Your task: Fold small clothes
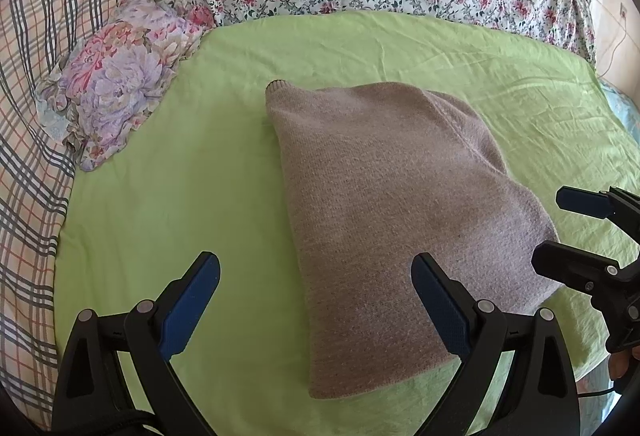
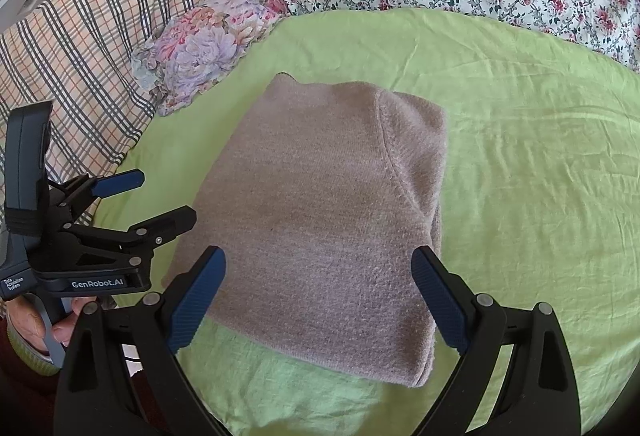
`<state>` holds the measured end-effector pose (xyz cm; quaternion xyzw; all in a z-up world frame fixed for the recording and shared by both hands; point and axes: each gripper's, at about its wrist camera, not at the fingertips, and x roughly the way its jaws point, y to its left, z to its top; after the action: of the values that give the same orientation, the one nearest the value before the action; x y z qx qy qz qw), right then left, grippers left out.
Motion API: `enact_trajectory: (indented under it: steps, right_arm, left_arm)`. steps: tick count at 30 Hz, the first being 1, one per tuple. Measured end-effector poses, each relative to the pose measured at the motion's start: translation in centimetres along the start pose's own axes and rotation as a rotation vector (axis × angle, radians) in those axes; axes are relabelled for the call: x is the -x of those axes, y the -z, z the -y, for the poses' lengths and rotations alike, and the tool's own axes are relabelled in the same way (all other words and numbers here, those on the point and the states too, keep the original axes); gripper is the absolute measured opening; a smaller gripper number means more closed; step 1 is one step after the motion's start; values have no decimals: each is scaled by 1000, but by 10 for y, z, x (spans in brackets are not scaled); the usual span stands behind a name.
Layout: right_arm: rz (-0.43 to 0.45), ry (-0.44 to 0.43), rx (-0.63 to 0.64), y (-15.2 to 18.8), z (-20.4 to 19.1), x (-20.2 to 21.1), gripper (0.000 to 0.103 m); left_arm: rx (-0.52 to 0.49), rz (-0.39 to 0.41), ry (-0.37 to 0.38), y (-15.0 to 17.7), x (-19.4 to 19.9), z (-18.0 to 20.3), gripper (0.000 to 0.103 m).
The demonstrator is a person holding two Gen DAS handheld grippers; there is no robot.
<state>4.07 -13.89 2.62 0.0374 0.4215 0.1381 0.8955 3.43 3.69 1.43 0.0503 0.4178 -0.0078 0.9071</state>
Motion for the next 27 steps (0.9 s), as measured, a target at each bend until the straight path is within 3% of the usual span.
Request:
enact_trajectory:
  steps: [27]
  right_arm:
    - [3,-9,1,-7,12,2,94]
  left_arm:
    - [0,8,28,-10,-5,4,97]
